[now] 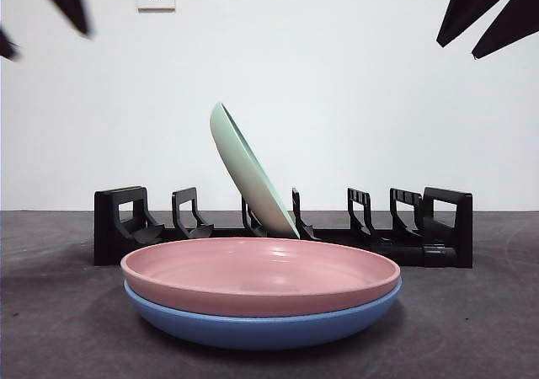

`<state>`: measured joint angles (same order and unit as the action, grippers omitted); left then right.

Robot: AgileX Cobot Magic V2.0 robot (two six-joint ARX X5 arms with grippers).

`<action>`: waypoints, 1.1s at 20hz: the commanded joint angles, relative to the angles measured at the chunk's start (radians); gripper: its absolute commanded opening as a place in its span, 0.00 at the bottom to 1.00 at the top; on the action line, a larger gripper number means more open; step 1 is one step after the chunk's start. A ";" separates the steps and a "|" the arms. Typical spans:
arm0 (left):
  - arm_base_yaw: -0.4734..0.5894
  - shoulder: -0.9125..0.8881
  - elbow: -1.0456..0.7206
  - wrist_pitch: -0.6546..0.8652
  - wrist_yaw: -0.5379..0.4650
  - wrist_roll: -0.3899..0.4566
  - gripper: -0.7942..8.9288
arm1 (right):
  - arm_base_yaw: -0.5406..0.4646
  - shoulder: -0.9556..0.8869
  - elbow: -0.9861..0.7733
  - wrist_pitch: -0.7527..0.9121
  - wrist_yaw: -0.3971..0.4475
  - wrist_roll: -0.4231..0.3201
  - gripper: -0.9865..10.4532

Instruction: Place the plate

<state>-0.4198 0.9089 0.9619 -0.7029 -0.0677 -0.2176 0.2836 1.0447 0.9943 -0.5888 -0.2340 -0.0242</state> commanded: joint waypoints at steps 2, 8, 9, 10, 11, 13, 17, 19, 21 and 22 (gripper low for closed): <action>0.186 -0.098 0.015 -0.066 0.075 0.182 0.50 | 0.014 0.029 0.021 0.013 -0.019 0.080 0.32; 0.370 -0.152 0.013 -0.094 0.261 0.191 0.50 | 0.090 0.246 0.249 -0.081 -0.160 0.210 0.32; 0.370 -0.152 0.013 -0.094 0.261 0.191 0.50 | 0.112 0.300 0.320 -0.124 -0.162 0.217 0.32; 0.370 -0.152 0.013 -0.092 0.261 0.191 0.50 | 0.136 0.360 0.397 -0.167 -0.166 0.220 0.32; 0.370 -0.152 0.013 -0.090 0.261 0.191 0.50 | 0.156 0.415 0.469 -0.203 -0.172 0.222 0.32; 0.370 -0.152 0.013 -0.090 0.260 0.190 0.50 | 0.197 0.527 0.604 -0.246 -0.186 0.228 0.32; 0.370 -0.152 0.013 -0.088 0.260 0.180 0.50 | 0.257 0.717 0.816 -0.273 -0.185 0.262 0.32; 0.370 -0.152 0.013 -0.087 0.260 0.178 0.50 | 0.278 0.792 0.882 -0.272 -0.185 0.278 0.32; 0.370 -0.152 0.013 -0.084 0.260 0.178 0.50 | 0.296 0.855 0.925 -0.272 -0.184 0.280 0.32; 0.370 -0.152 0.013 -0.082 0.260 0.177 0.50 | 0.303 0.879 0.938 -0.272 -0.180 0.281 0.32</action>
<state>-0.0505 0.7521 0.9619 -0.7982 0.1879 -0.0414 0.5766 1.9041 1.9057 -0.8635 -0.4145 0.2440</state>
